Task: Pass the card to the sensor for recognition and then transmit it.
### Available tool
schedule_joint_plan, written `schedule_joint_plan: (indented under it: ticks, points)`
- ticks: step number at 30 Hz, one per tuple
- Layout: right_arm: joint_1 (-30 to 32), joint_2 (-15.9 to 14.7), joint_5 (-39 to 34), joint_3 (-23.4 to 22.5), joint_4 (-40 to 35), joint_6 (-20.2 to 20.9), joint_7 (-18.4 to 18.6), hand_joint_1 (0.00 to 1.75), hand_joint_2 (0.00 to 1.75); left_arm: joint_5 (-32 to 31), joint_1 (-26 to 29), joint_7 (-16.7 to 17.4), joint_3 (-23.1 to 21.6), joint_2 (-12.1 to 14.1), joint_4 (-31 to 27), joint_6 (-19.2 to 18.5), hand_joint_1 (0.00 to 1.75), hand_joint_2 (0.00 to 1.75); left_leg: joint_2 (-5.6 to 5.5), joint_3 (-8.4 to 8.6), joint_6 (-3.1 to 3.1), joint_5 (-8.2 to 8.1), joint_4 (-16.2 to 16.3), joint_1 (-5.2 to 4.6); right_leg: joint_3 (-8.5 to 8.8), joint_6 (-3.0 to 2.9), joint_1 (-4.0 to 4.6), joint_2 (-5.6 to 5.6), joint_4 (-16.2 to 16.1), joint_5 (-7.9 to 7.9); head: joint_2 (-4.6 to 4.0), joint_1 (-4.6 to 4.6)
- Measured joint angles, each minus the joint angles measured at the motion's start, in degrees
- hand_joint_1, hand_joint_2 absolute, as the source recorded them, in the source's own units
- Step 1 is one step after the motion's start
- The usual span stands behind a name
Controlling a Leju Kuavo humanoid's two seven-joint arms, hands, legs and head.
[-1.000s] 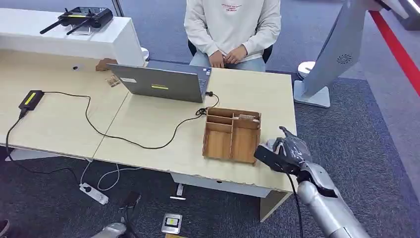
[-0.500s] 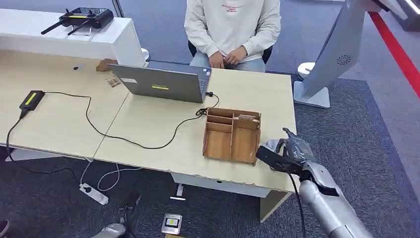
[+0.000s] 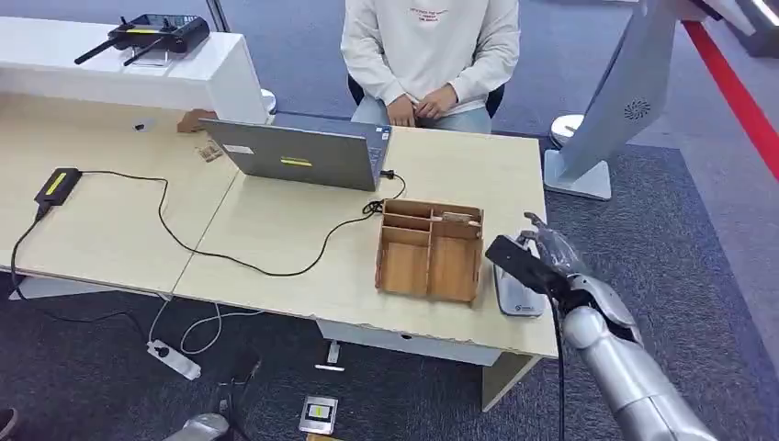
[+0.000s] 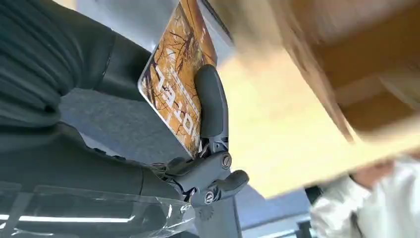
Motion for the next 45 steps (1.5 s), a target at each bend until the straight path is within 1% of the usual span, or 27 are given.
schedule_joint_plan:
  ticks: [1, 2, 7, 11, 14, 16, 21, 26, 30, 35, 41, 45]
  points:
    - [-0.82, -0.02, -1.18, -0.5, -0.57, 0.42, -0.86, 1.75, 1.75, -0.35, 0.01, -0.17, -0.02, 0.04, 0.0, 0.0, 0.0, 0.0, -0.01, -0.01, 0.01, 0.01, 0.01, 0.0, -0.01, 0.0, 0.0, -0.01, 0.0, 0.0, 0.0, 0.02]
    - [-2.14, -0.28, -3.27, -1.07, -0.94, 1.7, -2.27, 1.75, 1.75, -0.85, 0.01, -0.17, -0.02, 0.07, 0.02, 0.04, 0.0, 0.0, -0.02, -0.04, 0.01, 0.01, 0.01, -0.02, -0.07, 0.0, -0.03, -0.01, 0.01, 0.01, 0.0, -0.04]
    - [-8.76, -1.4, -7.67, -3.47, -1.0, 4.59, -4.37, 1.75, 1.75, -1.68, -0.33, 0.07, -0.02, 0.11, 0.04, 0.17, 0.0, 0.0, -0.01, -0.09, 0.01, 0.02, 0.01, -0.05, -0.1, 0.02, -0.05, -0.03, 0.0, 0.0, 0.0, 0.0]
    - [-12.22, -1.73, -11.27, -5.2, -1.0, 4.57, -5.57, 1.75, 1.75, -2.29, -0.6, 0.07, -0.02, 0.11, 0.07, 0.17, 0.0, 0.0, 0.0, -0.1, 0.01, 0.01, 0.01, -0.07, -0.09, 0.04, -0.07, -0.02, 0.0, 0.01, 0.0, 0.0]
    - [-15.3, -1.53, -14.58, -5.46, -0.94, 4.74, -6.54, 1.75, 1.75, -2.58, -0.8, 0.2, 0.02, 0.11, 0.07, 0.17, 0.0, 0.0, 0.0, -0.12, 0.01, 0.01, 0.01, -0.07, -0.13, 0.03, -0.07, -0.01, 0.0, 0.02, 0.0, -0.02]
    - [-17.61, -1.09, -15.1, -5.44, -0.56, 4.35, -7.81, 1.75, 1.75, -2.93, -0.93, 0.2, 0.11, 0.09, 0.07, 0.06, 0.0, 0.0, -0.02, -0.12, 0.01, 0.01, 0.01, -0.05, -0.13, 0.03, -0.06, -0.01, 0.0, 0.01, 0.0, 0.0]
    - [-20.76, 0.94, -11.08, -4.7, 1.51, 1.88, -10.06, 1.75, 1.75, -4.66, -1.28, 0.24, 0.2, 0.02, 0.02, -0.35, 0.0, 0.0, -0.02, -0.14, 0.01, 0.02, 0.0, -0.01, -0.13, 0.02, -0.02, -0.01, 0.02, 0.01, 0.0, 0.0]
    - [-25.89, 4.39, -5.66, -2.99, 7.71, -1.68, -12.46, 1.75, 1.75, -6.93, -2.31, 1.7, 0.11, -0.33, -0.15, -0.9, 0.0, 0.0, -0.01, -0.15, 0.01, 0.02, 0.0, -0.03, -0.13, 0.03, -0.03, -0.01, 0.03, 0.01, 0.0, 0.0]
    - [-29.46, 7.04, -2.21, -1.6, 12.35, -3.5, -12.98, 1.75, 1.75, -7.71, -2.89, 2.27, 0.04, -0.59, -0.44, -1.38, 0.0, 0.0, -0.04, -0.15, 0.0, 0.02, 0.01, -0.02, -0.13, 0.03, -0.02, -0.01, 0.03, 0.01, 0.0, 0.0]
    - [-31.22, 9.9, 0.79, 0.39, 17.22, -3.52, -12.88, 1.75, 1.75, -7.45, -3.17, 3.91, 0.07, -0.81, -0.74, -1.99, 0.0, 0.0, -0.01, -0.15, 0.0, 0.02, 0.0, -0.02, -0.13, 0.03, -0.02, -0.01, 0.03, 0.01, 0.0, -0.02]
    - [-31.32, 12.85, 1.88, 2.1, 21.29, -2.51, -12.02, 1.75, 1.75, -6.43, -3.13, 5.27, 0.17, -0.83, -1.25, -3.41, 0.0, 0.0, -0.05, -0.15, 0.0, 0.02, 0.01, -0.02, -0.14, 0.03, -0.02, -0.02, 0.03, 0.01, 0.0, -0.02]
    - [-31.32, 14.01, 2.1, 2.76, 22.98, -1.94, -12.02, 1.75, 1.75, -5.86, -3.1, 5.95, 0.28, -0.76, -1.6, -4.26, 0.0, 0.0, -0.01, -0.14, 0.0, 0.02, 0.0, -0.02, -0.13, 0.03, -0.02, -0.01, 0.03, 0.01, 0.0, 0.0]
